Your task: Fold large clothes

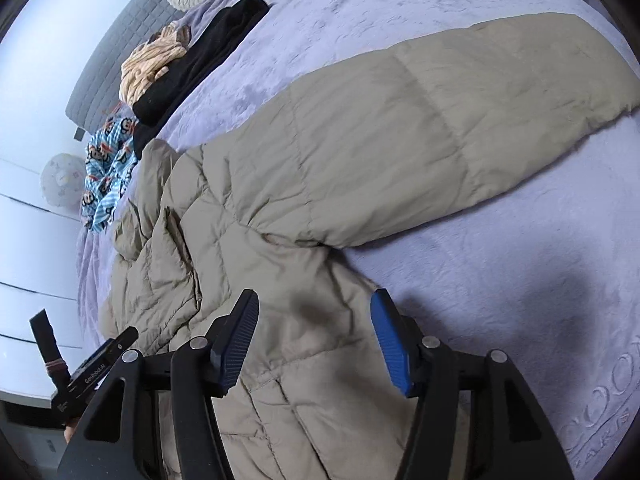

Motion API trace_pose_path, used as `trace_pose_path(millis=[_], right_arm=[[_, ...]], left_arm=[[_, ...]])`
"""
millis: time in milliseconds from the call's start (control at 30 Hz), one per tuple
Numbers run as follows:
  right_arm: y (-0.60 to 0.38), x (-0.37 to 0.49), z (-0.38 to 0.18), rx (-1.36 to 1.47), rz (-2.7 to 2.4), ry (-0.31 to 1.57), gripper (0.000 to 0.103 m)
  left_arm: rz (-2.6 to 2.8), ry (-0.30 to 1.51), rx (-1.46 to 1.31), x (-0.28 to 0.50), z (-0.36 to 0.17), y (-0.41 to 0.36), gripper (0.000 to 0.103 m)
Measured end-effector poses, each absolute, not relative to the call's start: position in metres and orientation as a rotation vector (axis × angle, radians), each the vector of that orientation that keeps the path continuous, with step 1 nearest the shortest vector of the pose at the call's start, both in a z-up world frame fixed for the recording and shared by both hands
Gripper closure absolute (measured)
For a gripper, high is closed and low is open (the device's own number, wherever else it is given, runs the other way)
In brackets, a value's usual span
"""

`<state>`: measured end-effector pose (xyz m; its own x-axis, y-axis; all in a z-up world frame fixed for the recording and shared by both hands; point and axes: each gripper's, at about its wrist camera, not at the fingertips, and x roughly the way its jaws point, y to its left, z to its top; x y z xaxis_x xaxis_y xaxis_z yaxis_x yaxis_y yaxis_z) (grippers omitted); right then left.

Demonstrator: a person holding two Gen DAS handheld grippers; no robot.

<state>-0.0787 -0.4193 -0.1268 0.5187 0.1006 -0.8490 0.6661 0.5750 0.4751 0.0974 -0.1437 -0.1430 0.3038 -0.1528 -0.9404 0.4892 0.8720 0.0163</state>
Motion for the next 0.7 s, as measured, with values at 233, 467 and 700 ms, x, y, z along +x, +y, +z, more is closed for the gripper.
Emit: trace_pose_path(millis=[233,467,700], right_arm=[[-0.488,-0.131,-0.131,1.104,-0.574,0.808,0.025],[-0.549,-0.175,-0.148,1.290,-0.687,0.660,0.024],[-0.596,-0.192,-0.178,1.553,-0.669,0.447,0.024]], left_arm=[[-0.508,1.182,0.385,0.075,-0.140,-0.186,0.000],[-0.570,1.202,0.371,0.059,-0.139,-0.219,0.000],[-0.559,1.226,0.332,0.058,-0.140,-0.231,0.000]])
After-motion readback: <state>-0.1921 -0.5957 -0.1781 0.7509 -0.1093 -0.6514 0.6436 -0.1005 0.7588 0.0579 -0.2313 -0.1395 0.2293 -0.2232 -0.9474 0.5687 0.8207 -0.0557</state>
